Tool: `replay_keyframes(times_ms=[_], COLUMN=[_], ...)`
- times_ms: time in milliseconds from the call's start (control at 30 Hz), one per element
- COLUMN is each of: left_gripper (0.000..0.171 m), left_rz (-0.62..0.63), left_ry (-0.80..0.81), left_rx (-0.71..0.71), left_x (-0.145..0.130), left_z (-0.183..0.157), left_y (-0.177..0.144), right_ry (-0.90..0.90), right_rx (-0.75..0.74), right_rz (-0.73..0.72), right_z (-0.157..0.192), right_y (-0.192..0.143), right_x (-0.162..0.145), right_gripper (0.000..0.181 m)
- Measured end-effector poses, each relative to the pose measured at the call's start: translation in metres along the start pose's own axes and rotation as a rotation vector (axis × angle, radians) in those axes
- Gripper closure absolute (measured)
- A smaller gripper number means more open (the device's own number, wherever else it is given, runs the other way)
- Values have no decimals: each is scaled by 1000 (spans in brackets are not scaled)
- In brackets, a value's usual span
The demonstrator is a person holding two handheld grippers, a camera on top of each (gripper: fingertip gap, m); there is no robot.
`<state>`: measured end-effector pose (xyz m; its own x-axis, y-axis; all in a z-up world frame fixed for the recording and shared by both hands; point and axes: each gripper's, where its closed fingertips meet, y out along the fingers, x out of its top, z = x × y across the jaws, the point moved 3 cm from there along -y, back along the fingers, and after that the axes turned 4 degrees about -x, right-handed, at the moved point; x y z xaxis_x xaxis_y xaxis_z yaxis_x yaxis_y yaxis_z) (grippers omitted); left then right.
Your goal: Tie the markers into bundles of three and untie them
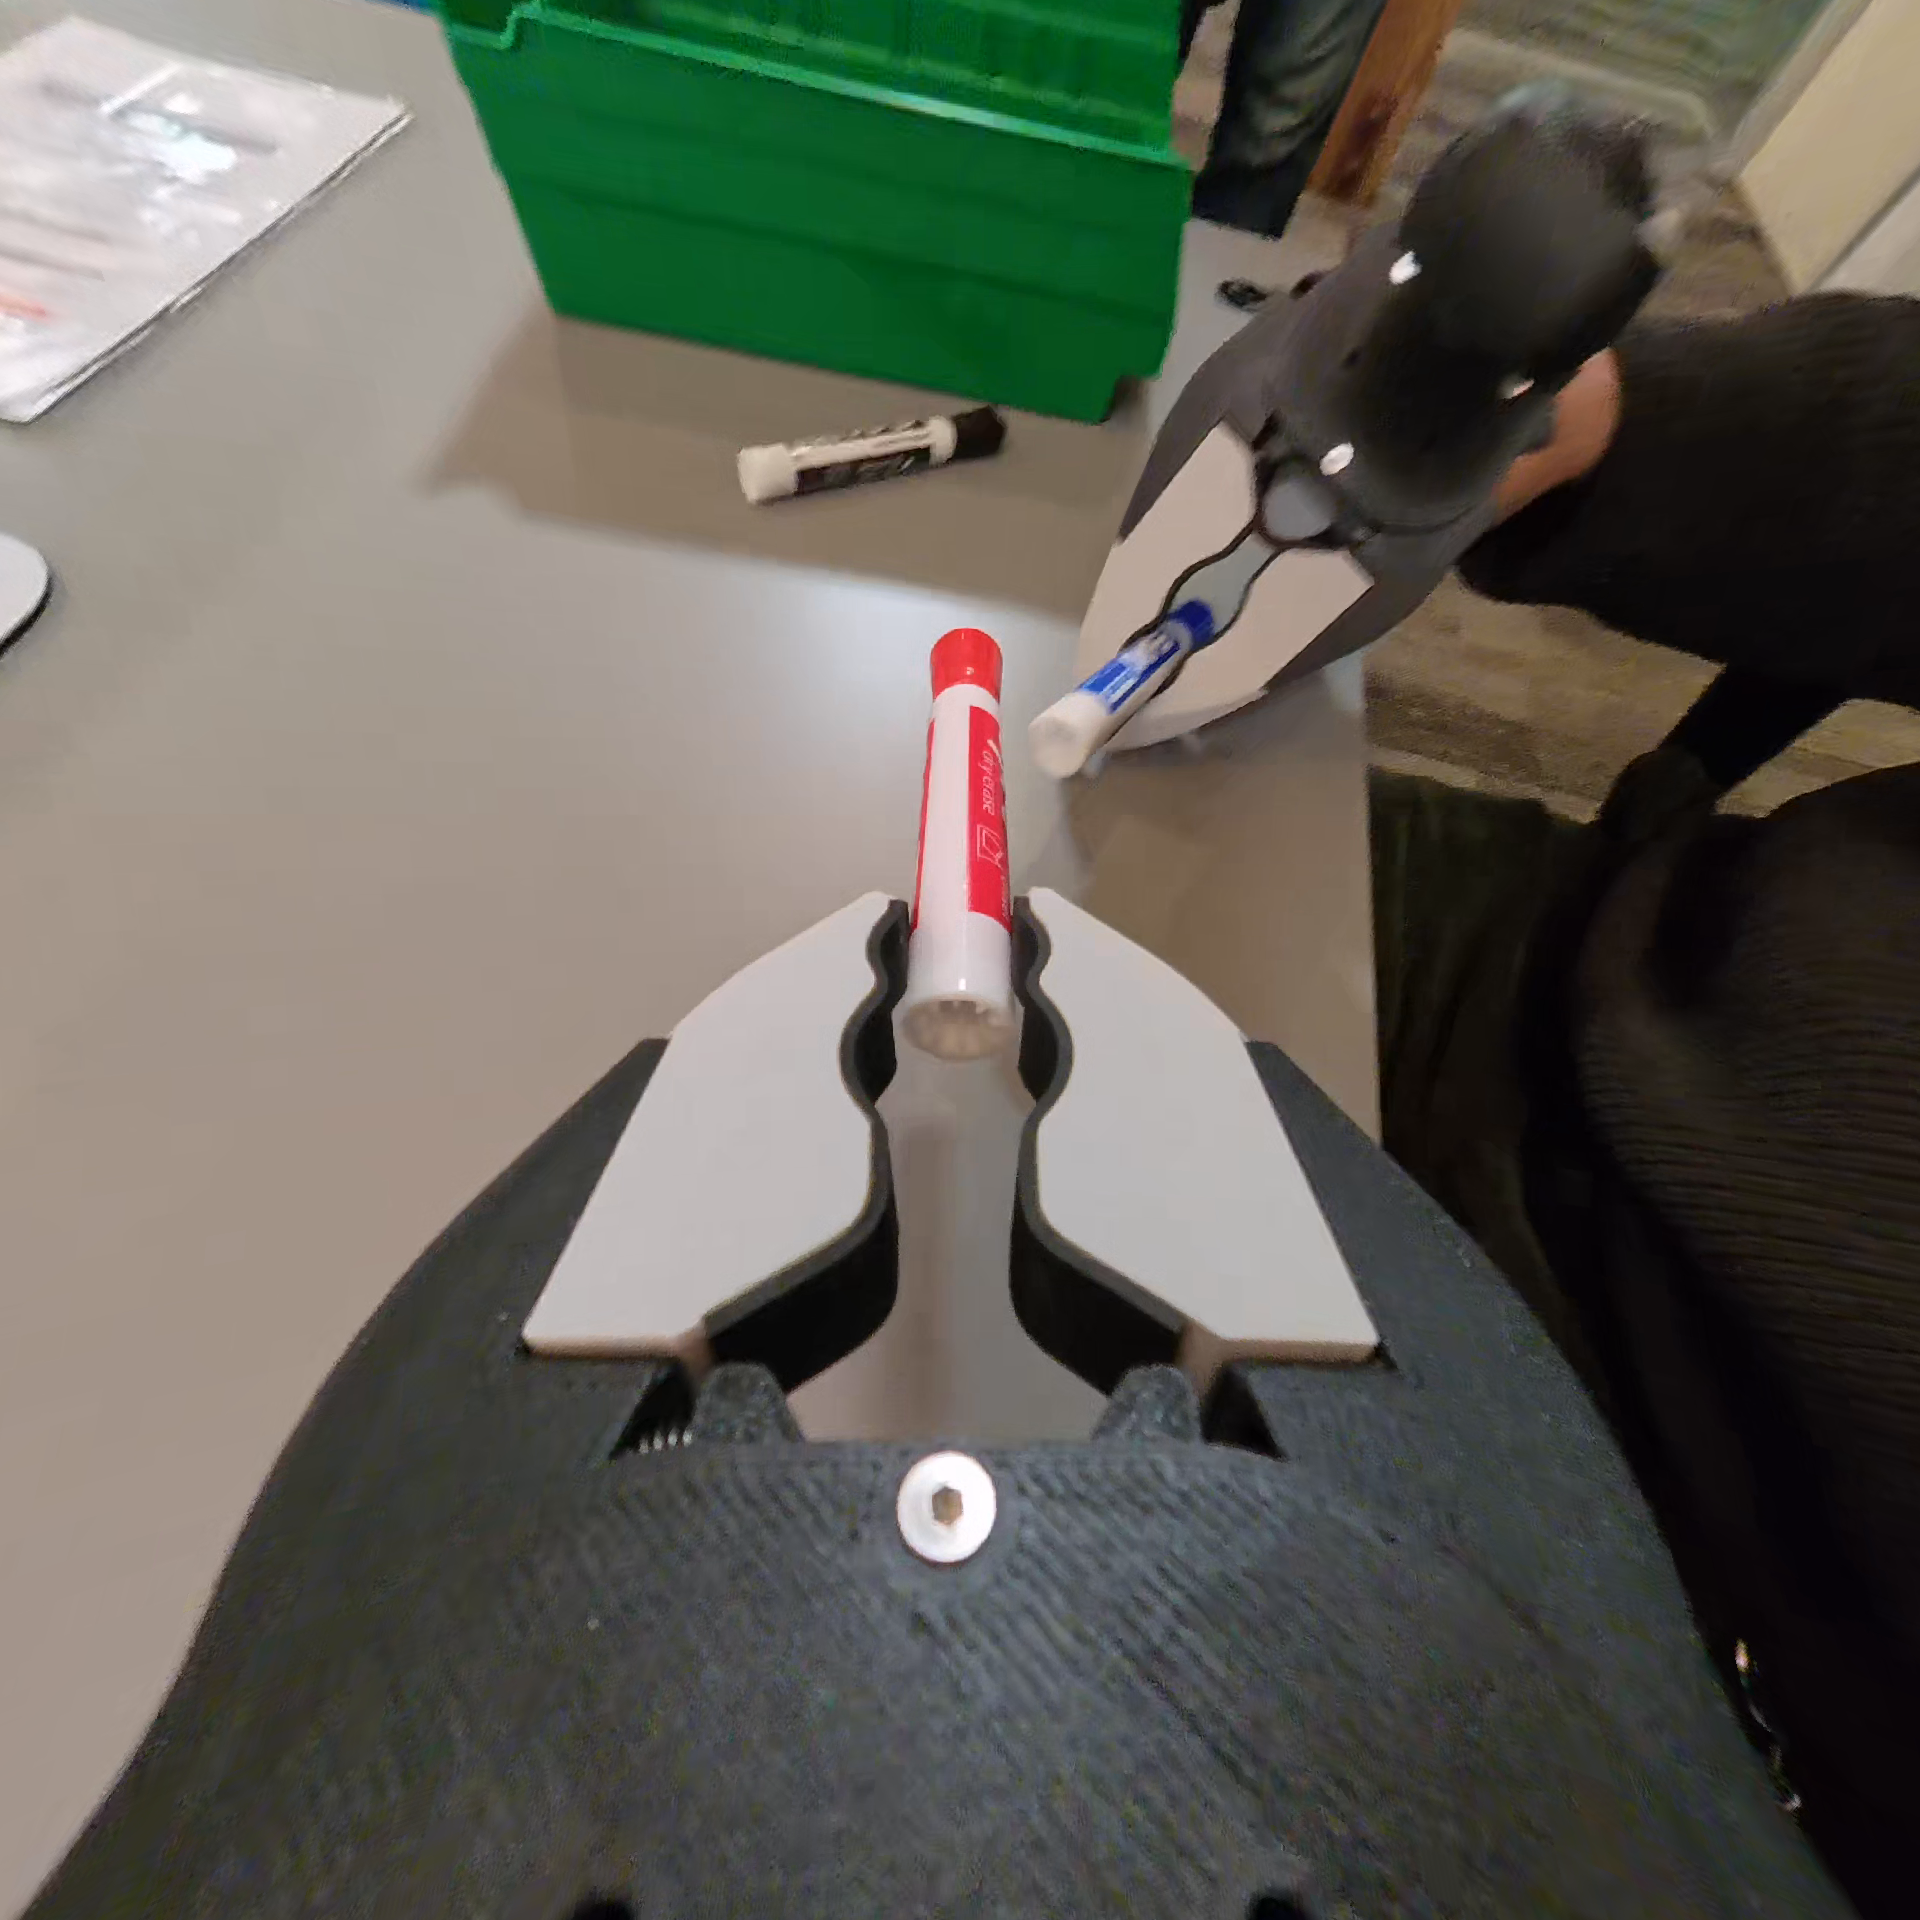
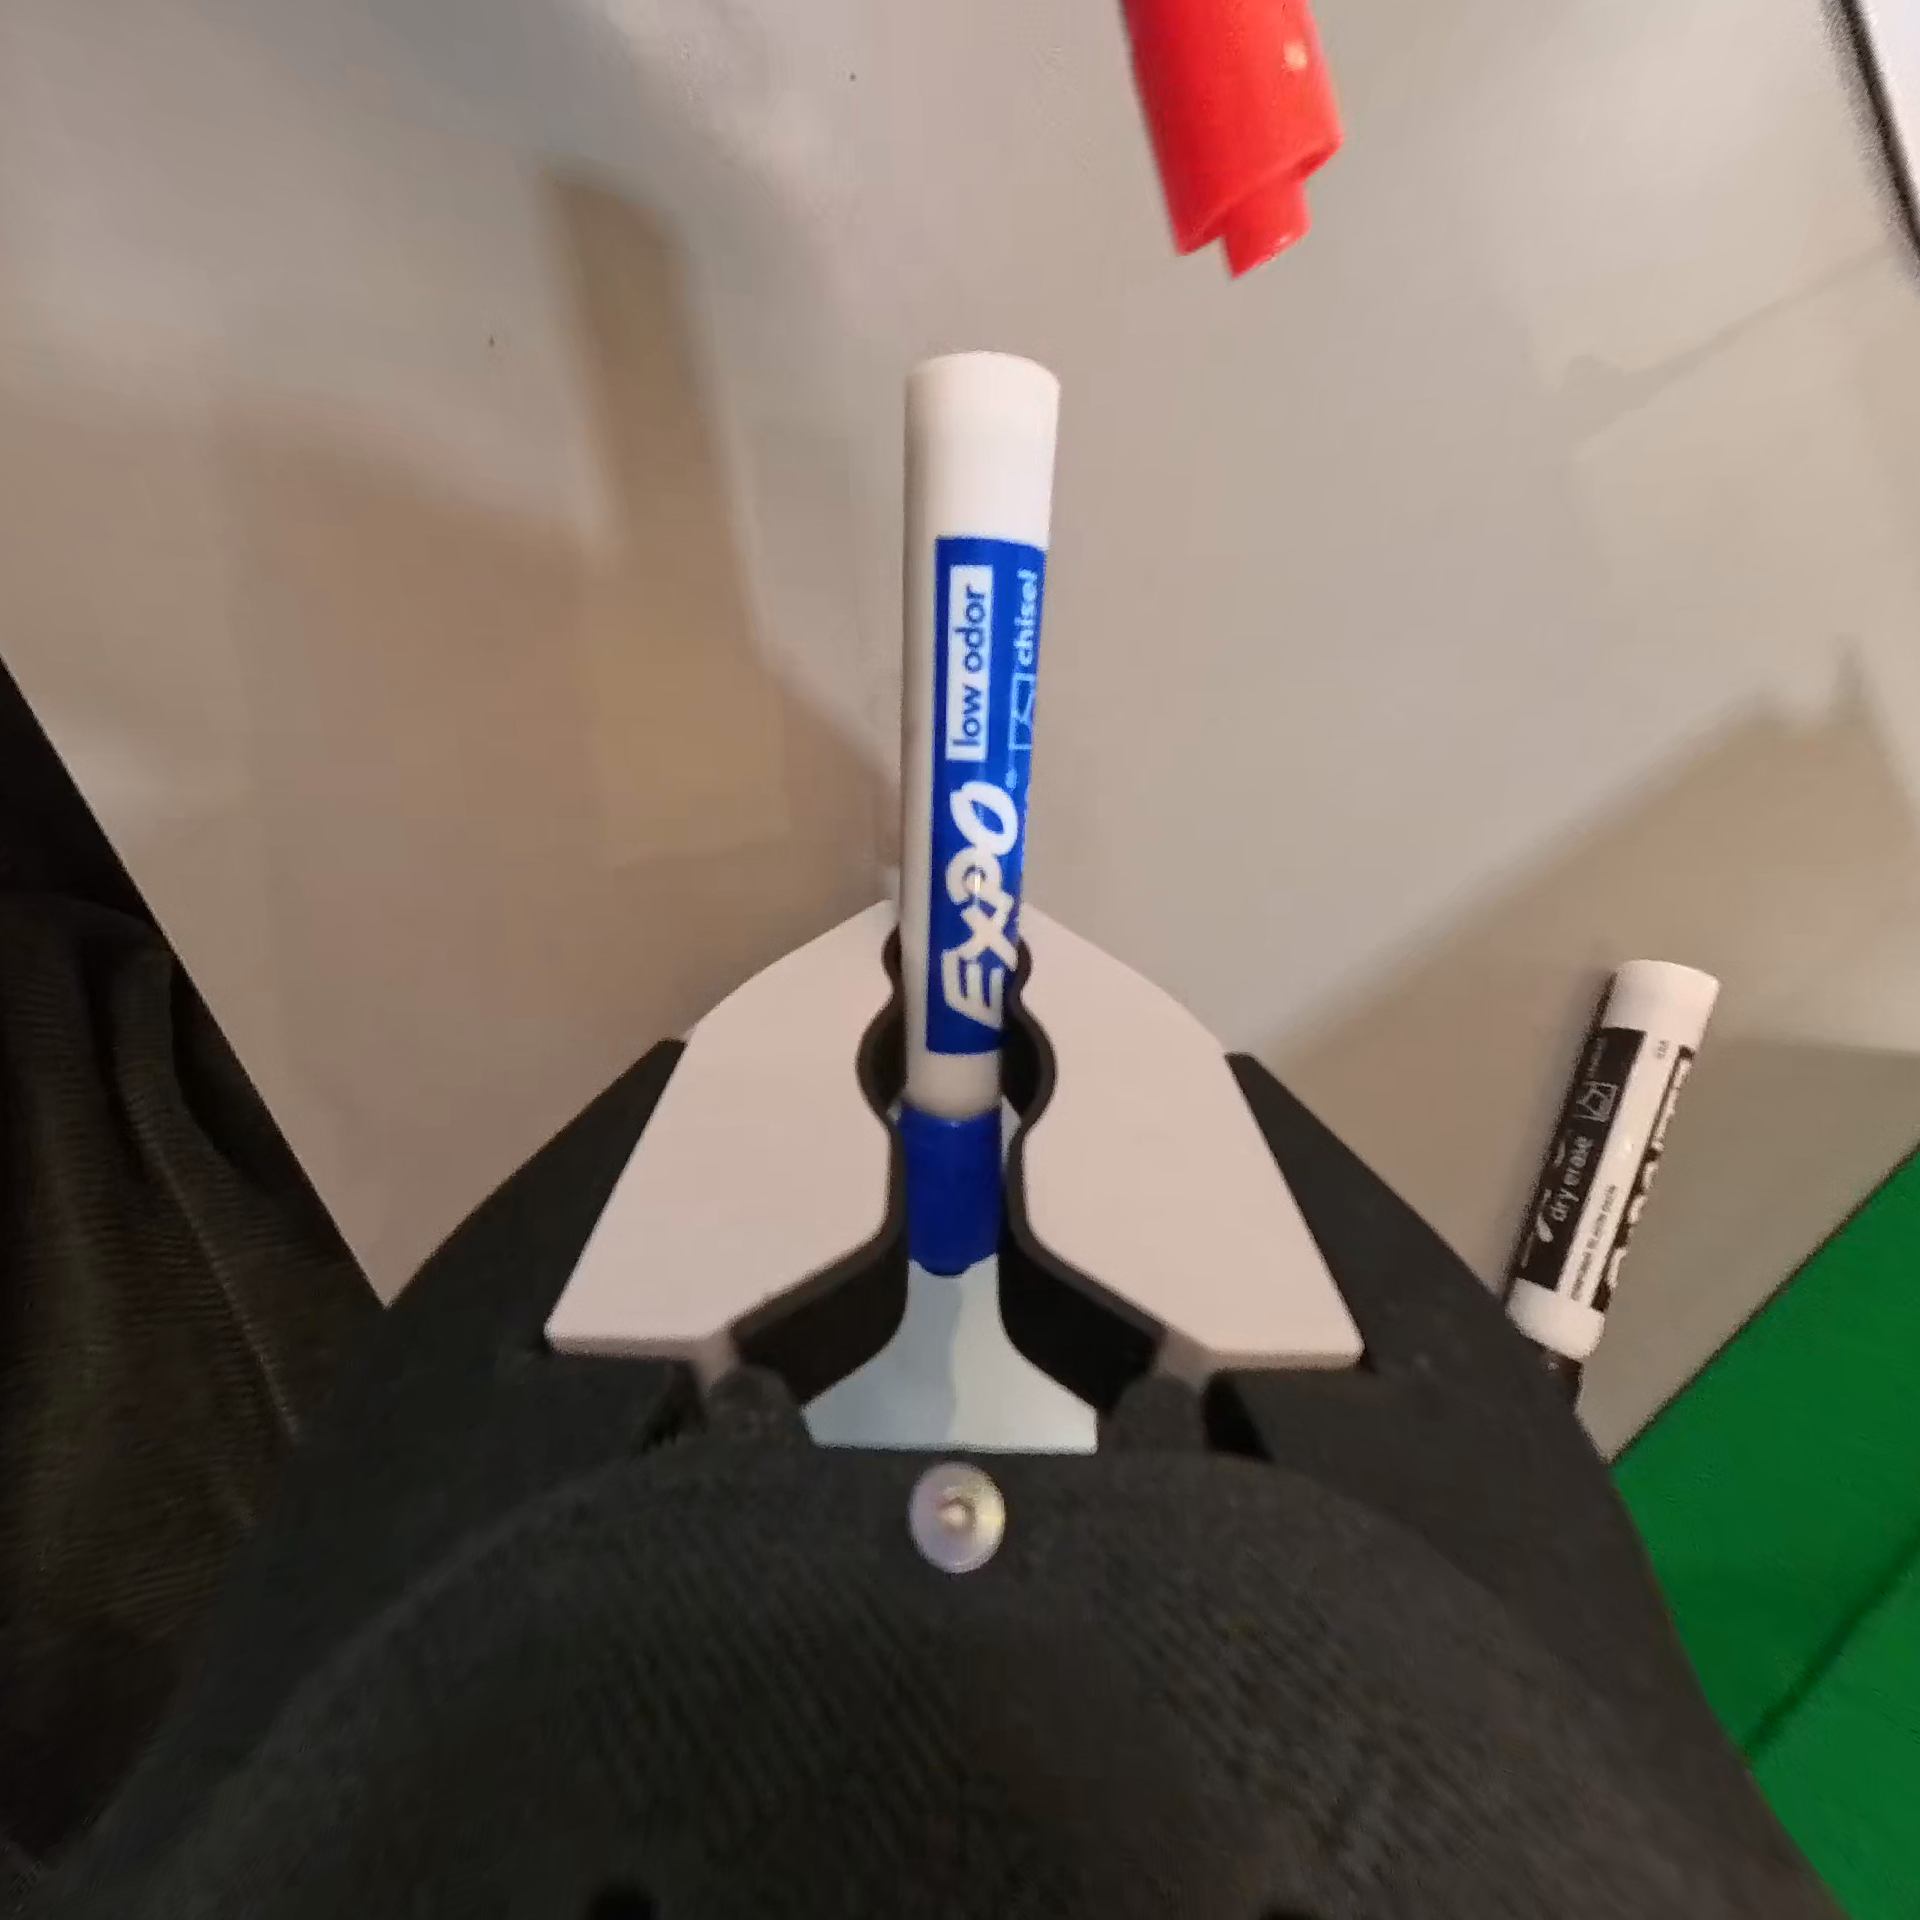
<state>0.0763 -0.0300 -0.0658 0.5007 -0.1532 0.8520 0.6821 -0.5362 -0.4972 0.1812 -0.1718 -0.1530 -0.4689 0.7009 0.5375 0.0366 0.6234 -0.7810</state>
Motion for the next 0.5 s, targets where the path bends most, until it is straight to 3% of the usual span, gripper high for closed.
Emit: replay_keyframes(times_ms=[267,500], left_gripper=[151,151], left_rz=[95,147], left_ry=[122,138], left_rx=[-161,-178], left_x=[11,5], left_z=[-53,-63], left_y=[28,47], right_ry=[-18,-52], right_rx=[54,74], right_rz=[17,23], right_z=[12,21], right_y=[2,2], right_x=[2,6], right_gripper=[167,167])
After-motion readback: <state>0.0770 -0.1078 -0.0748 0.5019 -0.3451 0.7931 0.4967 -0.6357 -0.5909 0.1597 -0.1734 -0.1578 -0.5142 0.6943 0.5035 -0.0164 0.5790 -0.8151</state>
